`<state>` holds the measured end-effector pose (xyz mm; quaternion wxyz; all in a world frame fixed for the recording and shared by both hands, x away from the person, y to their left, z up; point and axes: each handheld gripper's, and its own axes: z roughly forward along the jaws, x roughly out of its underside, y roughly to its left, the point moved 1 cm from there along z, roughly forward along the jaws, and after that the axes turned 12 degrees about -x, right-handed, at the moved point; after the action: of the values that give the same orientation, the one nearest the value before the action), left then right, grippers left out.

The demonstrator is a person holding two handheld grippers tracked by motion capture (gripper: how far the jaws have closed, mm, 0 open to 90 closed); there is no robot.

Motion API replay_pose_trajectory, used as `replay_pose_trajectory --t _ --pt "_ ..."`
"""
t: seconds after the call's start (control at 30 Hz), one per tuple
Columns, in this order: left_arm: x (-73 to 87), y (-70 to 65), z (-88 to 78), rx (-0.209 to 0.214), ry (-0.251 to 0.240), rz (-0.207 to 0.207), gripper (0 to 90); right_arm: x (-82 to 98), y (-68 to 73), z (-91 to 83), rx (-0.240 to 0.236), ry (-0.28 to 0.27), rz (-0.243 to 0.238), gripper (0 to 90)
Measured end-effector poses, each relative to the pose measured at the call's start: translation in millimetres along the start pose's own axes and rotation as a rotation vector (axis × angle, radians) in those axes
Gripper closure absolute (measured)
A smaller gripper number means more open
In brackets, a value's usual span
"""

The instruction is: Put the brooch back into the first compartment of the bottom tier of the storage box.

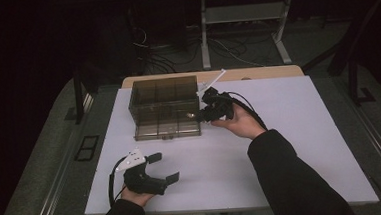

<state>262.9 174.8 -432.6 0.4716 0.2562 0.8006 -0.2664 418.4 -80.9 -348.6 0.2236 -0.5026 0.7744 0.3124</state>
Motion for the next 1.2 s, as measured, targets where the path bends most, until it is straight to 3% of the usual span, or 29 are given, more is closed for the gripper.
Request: replay_pose_trajectory --t 0.83,1.2 --pt "0.0 0.0 0.0 0.002 -0.001 0.002 0.0 -26.0 6.4 40.5 -0.043 0.025 -0.037 78.9" --pt "0.0 -0.2 -0.1 0.003 -0.003 -0.003 0.0 -36.3 5.3 61.9 -0.073 0.008 -0.043 78.9"
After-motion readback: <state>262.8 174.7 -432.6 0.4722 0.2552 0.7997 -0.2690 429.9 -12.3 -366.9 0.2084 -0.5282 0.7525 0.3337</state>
